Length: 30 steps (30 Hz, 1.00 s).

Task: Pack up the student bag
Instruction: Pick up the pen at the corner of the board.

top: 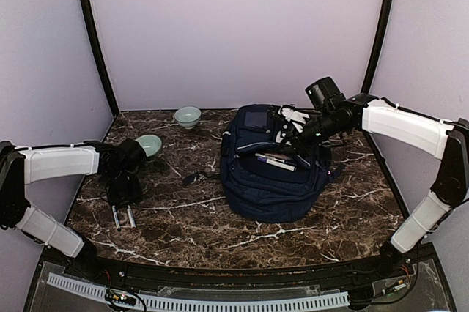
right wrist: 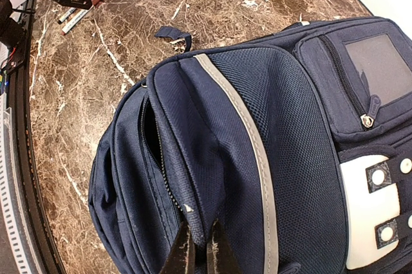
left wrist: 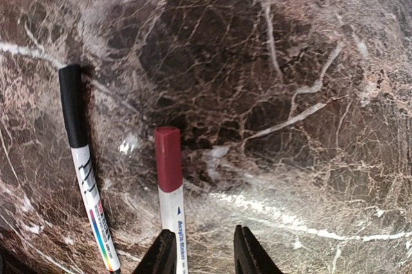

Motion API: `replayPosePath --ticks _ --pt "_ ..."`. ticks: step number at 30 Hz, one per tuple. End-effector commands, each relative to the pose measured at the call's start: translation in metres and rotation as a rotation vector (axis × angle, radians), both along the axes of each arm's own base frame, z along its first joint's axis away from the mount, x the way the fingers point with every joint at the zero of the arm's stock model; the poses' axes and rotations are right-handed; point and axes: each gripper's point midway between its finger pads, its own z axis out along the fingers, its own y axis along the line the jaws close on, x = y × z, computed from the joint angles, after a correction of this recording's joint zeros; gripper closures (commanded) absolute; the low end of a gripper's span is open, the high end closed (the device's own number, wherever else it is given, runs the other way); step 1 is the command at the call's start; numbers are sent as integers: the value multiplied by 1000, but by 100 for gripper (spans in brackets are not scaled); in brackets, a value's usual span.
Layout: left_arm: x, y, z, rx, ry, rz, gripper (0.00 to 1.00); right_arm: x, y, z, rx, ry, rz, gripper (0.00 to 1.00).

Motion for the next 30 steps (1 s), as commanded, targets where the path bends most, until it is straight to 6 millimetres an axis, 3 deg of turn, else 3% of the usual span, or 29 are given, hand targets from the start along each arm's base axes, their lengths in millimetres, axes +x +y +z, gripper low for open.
replayPosePath --ticks 1,14,22,30 --pt "-16 8 -5 9 50 64 68 5 2 11 43 -35 -1 100" --pt "-26 13 -19 13 85 92 68 4 2 10 45 -29 4 100" --pt "-25 11 -24 5 89 90 78 3 2 9 43 -28 5 100" --pt "-25 9 -31 -4 103 85 78 4 2 8 42 -26 5 100"
